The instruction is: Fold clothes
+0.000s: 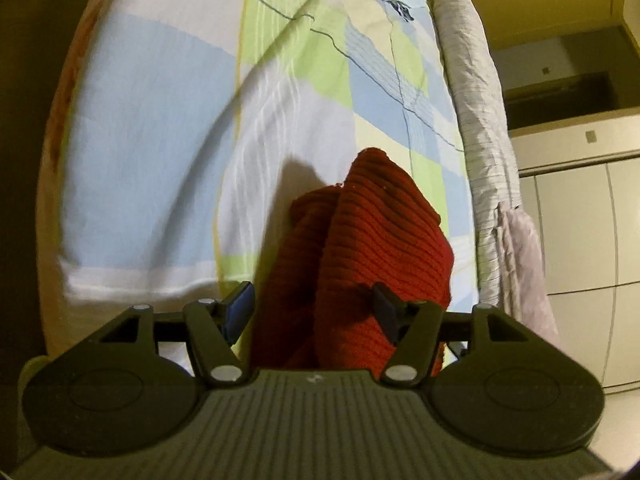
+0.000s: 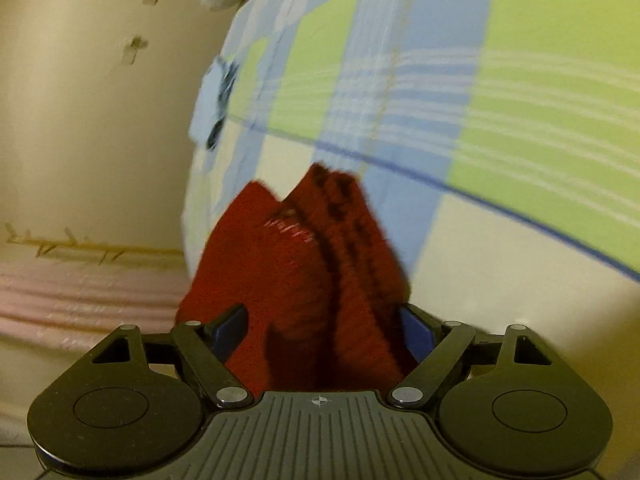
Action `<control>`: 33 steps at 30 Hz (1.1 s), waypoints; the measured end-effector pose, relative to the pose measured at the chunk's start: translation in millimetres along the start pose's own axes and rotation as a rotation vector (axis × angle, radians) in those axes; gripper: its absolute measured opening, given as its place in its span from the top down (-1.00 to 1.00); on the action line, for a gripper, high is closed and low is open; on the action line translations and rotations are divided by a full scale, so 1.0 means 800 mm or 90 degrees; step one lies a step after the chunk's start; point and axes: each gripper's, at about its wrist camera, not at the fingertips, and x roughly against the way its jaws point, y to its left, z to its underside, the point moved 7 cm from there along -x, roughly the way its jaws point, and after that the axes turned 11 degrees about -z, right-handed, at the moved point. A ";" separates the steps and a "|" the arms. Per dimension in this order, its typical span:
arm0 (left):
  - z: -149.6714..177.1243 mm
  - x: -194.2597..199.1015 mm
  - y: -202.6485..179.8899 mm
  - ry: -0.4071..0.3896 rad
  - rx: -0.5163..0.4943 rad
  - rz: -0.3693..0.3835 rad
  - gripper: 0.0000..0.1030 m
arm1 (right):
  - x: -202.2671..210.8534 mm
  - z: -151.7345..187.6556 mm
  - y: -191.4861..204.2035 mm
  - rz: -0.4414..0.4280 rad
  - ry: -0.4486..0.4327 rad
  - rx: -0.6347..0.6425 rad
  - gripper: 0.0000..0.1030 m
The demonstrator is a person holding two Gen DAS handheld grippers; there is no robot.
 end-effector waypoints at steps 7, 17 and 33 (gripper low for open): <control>0.005 -0.027 -0.015 -0.007 -0.018 0.006 -0.18 | -0.026 0.018 0.013 -0.022 0.069 0.036 -0.60; 0.000 -0.040 -0.013 -0.014 -0.043 0.023 -0.13 | -0.048 0.017 0.010 -0.027 0.080 0.048 -0.40; 0.001 -0.003 -0.025 -0.036 -0.066 0.074 0.60 | -0.060 0.041 0.033 -0.084 0.053 -0.004 0.30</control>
